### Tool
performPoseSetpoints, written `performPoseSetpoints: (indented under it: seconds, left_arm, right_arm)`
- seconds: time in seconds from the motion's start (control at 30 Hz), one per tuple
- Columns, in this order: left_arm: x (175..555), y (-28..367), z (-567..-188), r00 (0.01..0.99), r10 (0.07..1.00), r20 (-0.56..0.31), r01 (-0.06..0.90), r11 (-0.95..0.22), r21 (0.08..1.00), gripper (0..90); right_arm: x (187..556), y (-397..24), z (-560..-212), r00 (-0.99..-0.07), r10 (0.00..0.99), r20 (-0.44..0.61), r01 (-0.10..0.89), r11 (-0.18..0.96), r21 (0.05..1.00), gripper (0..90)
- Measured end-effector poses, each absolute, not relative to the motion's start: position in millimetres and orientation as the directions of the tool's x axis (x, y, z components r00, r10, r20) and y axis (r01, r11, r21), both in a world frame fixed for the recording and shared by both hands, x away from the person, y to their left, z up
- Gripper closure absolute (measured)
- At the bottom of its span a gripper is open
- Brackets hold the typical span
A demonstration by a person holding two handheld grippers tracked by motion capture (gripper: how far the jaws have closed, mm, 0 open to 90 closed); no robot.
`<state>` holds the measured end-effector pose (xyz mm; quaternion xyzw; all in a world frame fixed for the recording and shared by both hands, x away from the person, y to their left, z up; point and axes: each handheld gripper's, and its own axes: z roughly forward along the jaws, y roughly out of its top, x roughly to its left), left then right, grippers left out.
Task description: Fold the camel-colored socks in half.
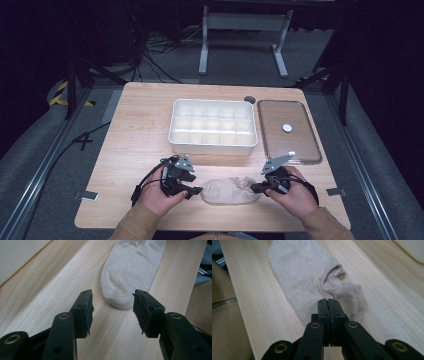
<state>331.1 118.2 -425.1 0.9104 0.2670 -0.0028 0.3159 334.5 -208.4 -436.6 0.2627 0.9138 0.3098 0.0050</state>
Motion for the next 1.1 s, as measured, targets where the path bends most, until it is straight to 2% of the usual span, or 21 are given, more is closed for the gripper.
performPoseSetpoints:
  seconds: [0.47, 0.87, 1.1]
  left_arm:
    - [333.0, 105.2, -435.7, 0.859, 0.483, -0.172, 0.49, -0.676, 0.55, 52.0]
    - [336.6, 107.0, -439.7, 0.837, 0.516, -0.182, 0.526, -0.666, 0.529, 51.4]
    - [342.0, 104.2, -446.5, 0.825, 0.535, -0.185, 0.547, -0.671, 0.5, 54.2]
  right_arm:
    - [333.7, -200.1, -454.4, -0.861, 0.488, 0.146, 0.487, 0.705, 0.516, 89.7]
    - [329.8, -191.1, -456.8, -0.868, 0.47, 0.159, 0.477, 0.701, 0.531, 89.9]
    - [330.0, -191.5, -457.2, -0.87, 0.467, 0.16, 0.473, 0.698, 0.537, 89.9]
